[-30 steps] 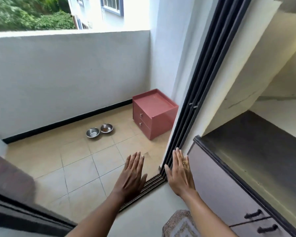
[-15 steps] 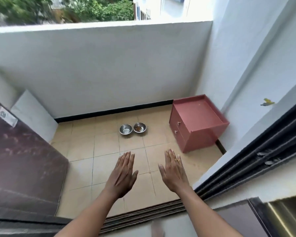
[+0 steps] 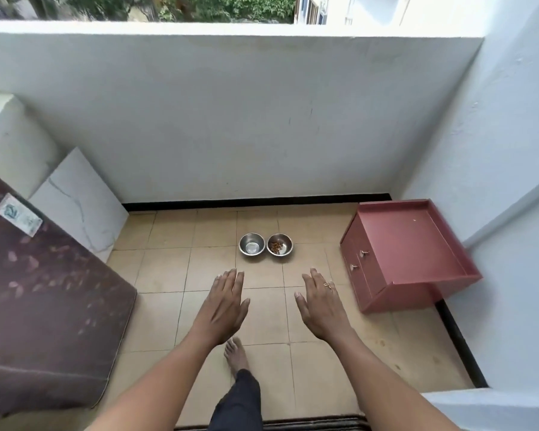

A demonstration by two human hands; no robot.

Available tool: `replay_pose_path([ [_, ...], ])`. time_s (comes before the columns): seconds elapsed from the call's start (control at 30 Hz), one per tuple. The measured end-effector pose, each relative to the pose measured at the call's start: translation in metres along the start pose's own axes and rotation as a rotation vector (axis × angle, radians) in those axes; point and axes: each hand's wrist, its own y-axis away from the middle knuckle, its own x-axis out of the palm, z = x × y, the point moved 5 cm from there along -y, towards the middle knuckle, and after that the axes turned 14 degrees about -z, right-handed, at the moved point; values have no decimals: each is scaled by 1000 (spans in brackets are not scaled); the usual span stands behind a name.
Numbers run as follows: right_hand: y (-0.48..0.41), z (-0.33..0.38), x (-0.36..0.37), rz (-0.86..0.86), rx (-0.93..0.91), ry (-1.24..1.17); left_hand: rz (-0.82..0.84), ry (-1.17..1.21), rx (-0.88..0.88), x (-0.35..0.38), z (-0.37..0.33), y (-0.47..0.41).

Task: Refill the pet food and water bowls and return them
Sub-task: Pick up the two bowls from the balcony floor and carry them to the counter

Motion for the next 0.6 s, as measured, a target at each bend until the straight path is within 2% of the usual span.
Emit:
replay_pose_path([
  [0.33, -169, 1, 38, 69, 142, 27, 80, 46, 82, 43, 99, -161],
  [0.6, -250, -11, 67, 159, 239, -29, 123, 67, 70, 69, 144, -242],
])
